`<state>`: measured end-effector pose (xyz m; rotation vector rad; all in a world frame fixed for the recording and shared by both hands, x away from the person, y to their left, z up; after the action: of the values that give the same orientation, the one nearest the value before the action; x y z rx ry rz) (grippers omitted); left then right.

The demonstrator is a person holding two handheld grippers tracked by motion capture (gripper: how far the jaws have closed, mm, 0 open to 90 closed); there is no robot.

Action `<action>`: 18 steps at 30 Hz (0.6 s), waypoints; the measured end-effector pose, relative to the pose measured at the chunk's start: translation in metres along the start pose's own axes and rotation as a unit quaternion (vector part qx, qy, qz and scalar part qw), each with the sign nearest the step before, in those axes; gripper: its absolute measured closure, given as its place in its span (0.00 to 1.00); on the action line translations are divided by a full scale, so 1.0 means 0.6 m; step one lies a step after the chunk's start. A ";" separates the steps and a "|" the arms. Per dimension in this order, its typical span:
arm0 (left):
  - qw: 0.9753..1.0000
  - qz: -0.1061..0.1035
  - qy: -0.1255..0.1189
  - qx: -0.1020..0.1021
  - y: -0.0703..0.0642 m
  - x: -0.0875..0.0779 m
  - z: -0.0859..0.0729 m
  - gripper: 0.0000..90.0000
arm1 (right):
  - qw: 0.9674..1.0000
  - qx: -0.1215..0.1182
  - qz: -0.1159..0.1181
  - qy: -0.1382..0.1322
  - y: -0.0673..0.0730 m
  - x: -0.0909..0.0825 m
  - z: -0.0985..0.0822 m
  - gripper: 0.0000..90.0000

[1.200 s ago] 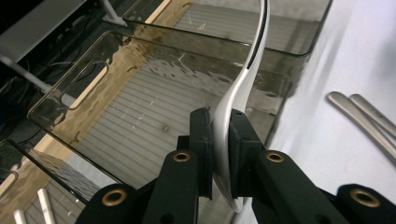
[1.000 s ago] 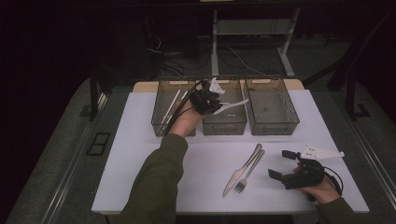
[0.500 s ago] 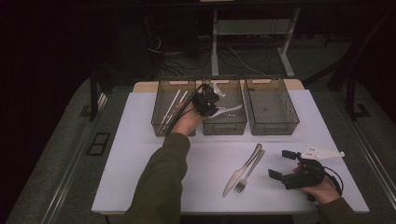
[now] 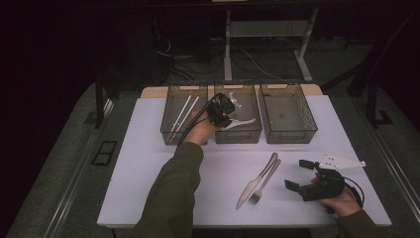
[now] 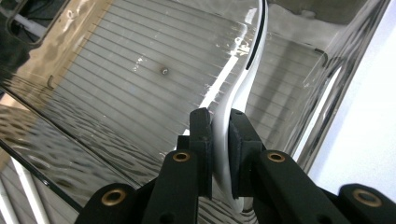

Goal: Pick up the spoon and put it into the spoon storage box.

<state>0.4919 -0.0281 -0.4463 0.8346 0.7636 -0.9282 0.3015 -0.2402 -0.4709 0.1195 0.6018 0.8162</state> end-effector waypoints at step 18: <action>1.000 -0.007 -0.027 -0.005 -0.005 -0.009 0.012 0.81 | 1.000 0.001 -0.001 0.001 0.000 0.000 0.000 0.01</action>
<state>0.4885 -0.0334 -0.4390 0.7928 0.7291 -0.9550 0.3013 -0.2401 -0.4708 0.1207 0.6039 0.8127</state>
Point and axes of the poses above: each handheld gripper's, and its own axes: x roughly forward along the jaws, z roughly out of its top, y roughly to its left, the point moved 9 cm from there along x, roughly forward along the jaws, and after that the axes turned 7 degrees about x, right-handed, at the moved point
